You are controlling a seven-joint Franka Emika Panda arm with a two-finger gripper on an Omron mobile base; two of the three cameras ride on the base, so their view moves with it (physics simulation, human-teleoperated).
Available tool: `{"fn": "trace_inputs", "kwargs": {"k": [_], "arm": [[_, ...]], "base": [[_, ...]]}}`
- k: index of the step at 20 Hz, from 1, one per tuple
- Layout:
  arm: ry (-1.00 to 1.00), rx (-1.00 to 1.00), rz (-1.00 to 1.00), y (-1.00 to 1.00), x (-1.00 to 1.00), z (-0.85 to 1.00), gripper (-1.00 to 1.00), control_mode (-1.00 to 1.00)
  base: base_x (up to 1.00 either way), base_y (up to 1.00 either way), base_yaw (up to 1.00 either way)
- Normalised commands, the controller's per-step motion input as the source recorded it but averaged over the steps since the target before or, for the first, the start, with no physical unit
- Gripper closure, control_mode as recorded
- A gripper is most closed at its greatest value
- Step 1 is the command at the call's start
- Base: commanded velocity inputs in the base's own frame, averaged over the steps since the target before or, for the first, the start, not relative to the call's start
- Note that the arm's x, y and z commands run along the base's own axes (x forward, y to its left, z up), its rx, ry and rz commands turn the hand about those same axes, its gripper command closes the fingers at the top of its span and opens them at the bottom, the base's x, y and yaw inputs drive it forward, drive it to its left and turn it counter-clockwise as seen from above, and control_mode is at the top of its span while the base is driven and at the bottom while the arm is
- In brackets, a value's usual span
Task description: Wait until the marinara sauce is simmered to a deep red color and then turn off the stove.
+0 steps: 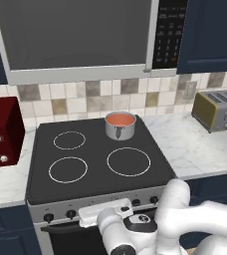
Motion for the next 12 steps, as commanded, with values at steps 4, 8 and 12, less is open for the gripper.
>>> {"fn": "trace_inputs", "kwargs": {"k": [4,8,12], "arm": [[0.00,0.00,0.00,0.00,-0.10,-0.18,-1.00,-1.00],[0.01,-0.01,0.00,0.00,-0.09,-0.17,-1.00,-1.00],[0.00,-0.03,0.00,-0.01,-0.02,-0.18,-1.00,-1.00]], "base": [[0.00,0.00,0.00],[0.00,0.00,0.00],[0.00,0.00,0.00]]}}
